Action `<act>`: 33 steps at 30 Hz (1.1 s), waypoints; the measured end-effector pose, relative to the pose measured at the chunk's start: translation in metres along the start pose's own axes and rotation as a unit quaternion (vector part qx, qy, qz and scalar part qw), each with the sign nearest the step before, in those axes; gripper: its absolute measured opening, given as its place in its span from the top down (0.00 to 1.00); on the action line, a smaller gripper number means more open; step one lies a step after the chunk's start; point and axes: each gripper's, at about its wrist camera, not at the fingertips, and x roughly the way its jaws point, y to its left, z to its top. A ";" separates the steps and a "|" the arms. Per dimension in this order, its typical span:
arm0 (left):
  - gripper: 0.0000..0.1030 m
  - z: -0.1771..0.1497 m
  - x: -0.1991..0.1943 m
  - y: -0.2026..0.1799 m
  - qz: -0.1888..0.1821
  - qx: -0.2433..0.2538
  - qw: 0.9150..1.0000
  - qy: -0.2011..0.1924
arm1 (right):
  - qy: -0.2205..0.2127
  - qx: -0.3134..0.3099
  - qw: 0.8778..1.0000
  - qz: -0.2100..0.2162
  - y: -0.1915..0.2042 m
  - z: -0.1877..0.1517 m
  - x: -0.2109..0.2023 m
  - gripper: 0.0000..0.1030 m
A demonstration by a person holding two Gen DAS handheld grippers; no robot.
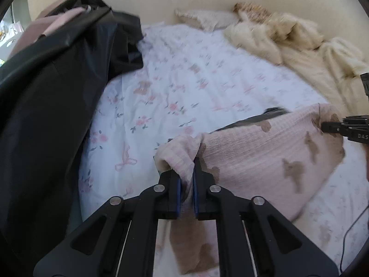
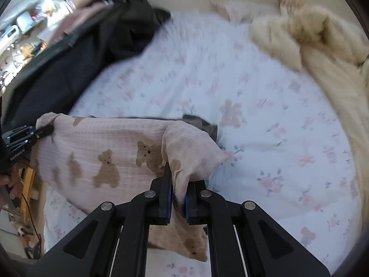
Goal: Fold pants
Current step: 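Grasp the folded bundle with both grippers and carry it onto the clothes stack, then release the bundle on the stack and withdraw both grippers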
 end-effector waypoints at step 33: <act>0.43 -0.135 -0.150 -0.052 0.061 -0.102 0.986 -0.113 | -0.138 0.039 0.988 -0.048 0.081 -0.147 -0.123 0.22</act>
